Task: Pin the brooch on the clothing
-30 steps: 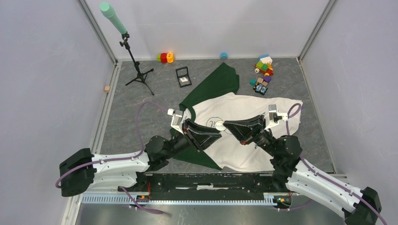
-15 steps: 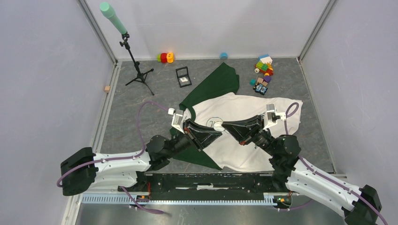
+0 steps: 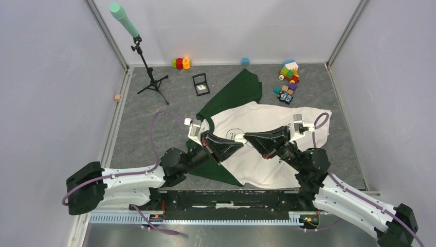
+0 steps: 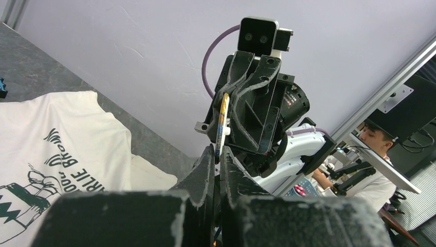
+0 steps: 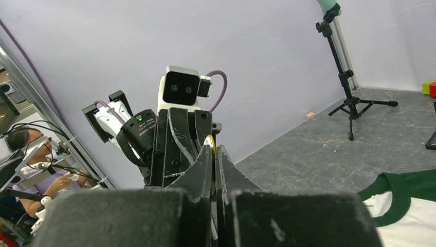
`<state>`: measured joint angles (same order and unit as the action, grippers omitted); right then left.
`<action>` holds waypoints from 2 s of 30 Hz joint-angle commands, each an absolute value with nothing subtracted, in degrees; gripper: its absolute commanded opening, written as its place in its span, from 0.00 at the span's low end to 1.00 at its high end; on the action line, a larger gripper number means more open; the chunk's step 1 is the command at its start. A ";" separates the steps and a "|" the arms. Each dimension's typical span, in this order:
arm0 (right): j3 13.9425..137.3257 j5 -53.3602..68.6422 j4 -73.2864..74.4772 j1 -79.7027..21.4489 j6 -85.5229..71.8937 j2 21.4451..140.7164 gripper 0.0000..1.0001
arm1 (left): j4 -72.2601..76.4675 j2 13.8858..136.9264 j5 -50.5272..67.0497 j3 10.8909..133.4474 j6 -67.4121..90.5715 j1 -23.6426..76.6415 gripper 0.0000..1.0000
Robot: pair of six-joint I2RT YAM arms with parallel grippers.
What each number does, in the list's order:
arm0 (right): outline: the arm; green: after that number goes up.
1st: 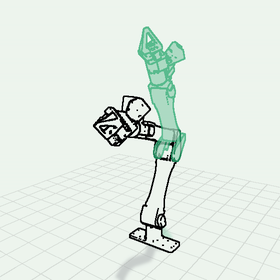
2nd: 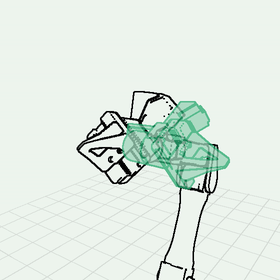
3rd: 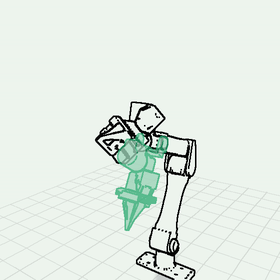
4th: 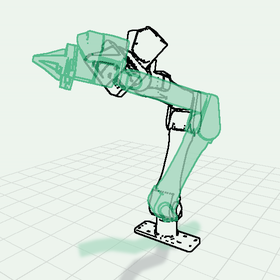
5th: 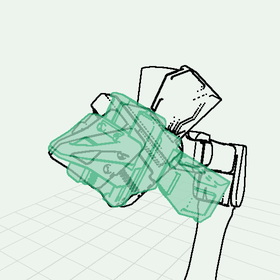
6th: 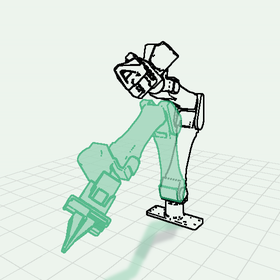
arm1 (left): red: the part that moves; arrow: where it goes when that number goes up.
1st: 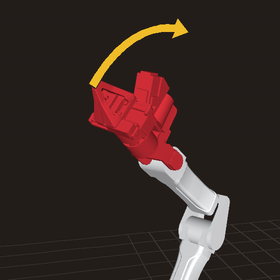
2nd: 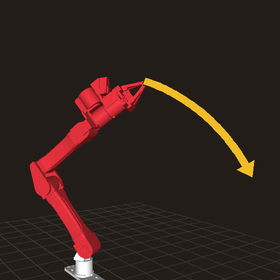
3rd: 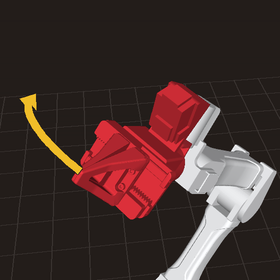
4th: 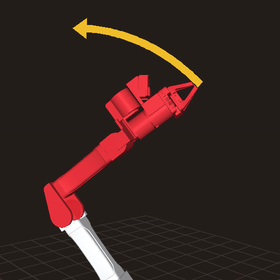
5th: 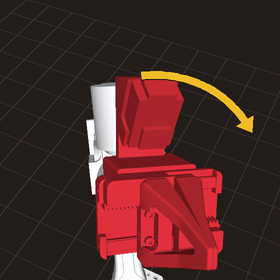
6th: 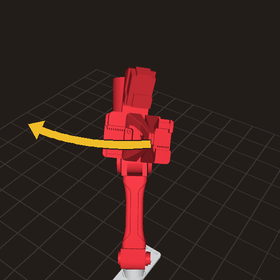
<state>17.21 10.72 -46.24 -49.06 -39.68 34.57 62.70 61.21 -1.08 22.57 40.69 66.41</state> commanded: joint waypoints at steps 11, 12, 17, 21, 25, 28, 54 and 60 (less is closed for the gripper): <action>29.04 15.75 -20.65 -49.04 -23.87 31.63 0.70 | 41.23 53.02 4.84 26.39 31.65 65.95 0.02; 30.99 16.47 -17.49 -49.08 -22.26 31.92 0.75 | 36.50 52.25 5.66 27.35 30.24 65.78 0.02; 38.96 21.28 -1.38 -49.01 -15.15 35.02 0.81 | 24.72 50.44 16.52 29.95 28.46 61.90 0.02; 41.26 29.81 3.15 -48.67 -13.87 36.52 0.79 | 20.71 50.57 23.72 31.17 28.18 59.69 0.02; 42.96 36.33 6.85 -47.86 -13.50 38.68 0.75 | 17.00 51.31 29.01 33.41 27.21 59.08 0.02; 42.81 40.16 7.31 -46.84 -14.97 39.72 0.70 | 14.91 51.50 30.68 34.21 26.35 58.98 0.02; 38.42 50.89 5.99 -40.17 -17.92 42.87 0.40 | 12.39 51.55 31.27 33.41 25.54 58.68 0.02; 38.30 50.89 5.98 -40.18 -17.75 43.10 0.31 | 12.99 51.70 31.49 33.05 25.92 58.67 0.02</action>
<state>38.54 49.56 7.81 -40.38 -18.06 42.98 12.01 51.75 30.57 32.10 30.17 58.94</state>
